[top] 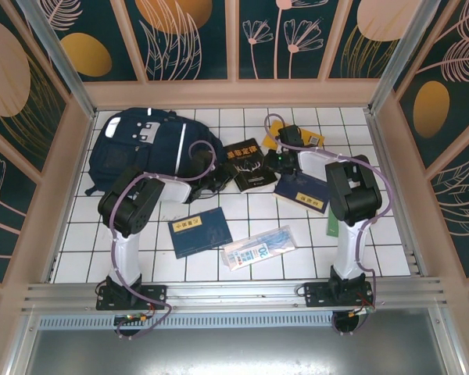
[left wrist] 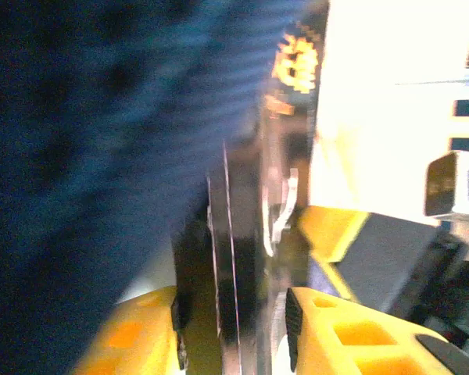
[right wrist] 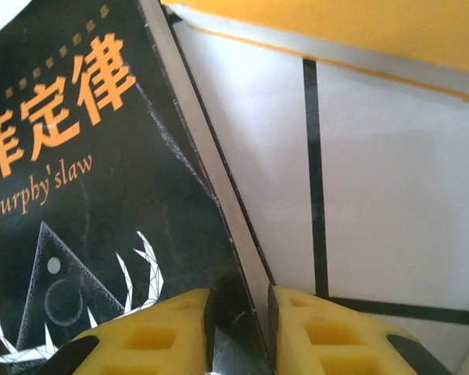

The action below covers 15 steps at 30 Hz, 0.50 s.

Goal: Pack the student bag
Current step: Pick up the book from the top-center of the table.

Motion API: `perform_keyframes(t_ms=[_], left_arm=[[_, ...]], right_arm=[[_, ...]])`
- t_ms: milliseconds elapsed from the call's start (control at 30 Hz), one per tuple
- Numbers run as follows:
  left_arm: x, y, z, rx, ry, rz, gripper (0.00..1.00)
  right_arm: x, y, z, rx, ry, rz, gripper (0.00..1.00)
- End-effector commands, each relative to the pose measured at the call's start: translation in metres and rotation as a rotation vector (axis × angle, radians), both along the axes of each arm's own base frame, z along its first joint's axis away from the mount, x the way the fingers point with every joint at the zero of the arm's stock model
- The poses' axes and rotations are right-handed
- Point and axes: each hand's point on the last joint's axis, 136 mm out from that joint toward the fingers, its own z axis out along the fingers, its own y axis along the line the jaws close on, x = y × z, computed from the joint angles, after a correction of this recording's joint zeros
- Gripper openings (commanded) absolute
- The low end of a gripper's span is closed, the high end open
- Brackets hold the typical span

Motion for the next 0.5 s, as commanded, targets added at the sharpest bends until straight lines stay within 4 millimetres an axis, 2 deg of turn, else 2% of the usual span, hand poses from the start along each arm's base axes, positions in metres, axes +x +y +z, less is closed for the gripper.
perform_keyframes(t_ms=[0,133,200,267,367,400,467], left_arm=[[0.001,-0.03,0.069,-0.192,-0.148,-0.088,0.4],[0.001,-0.032,0.061,-0.188,-0.117,-0.097,0.4],[0.002,-0.032,0.057,-0.162,-0.108,-0.099,0.35],[0.003,-0.029,0.053,-0.13,-0.093,-0.095,0.25],[0.003,-0.026,0.055,-0.113,-0.095,-0.096,0.05],[0.003,-0.025,0.057,-0.11,-0.1,-0.098,0.01],[0.003,-0.022,0.068,-0.112,-0.126,-0.101,0.0]], right_arm=[[-0.024,0.028,0.012,0.092,0.048,0.069,0.27],[-0.023,0.026,0.015,0.095,0.04,0.061,0.27],[-0.022,0.026,0.016,0.093,0.039,0.058,0.29],[-0.02,0.025,0.019,0.092,0.032,0.053,0.33],[-0.016,0.019,0.027,0.113,0.021,0.028,0.44],[-0.014,0.016,0.031,0.136,0.019,0.012,0.47],[-0.011,0.01,0.041,0.189,0.01,-0.017,0.56]])
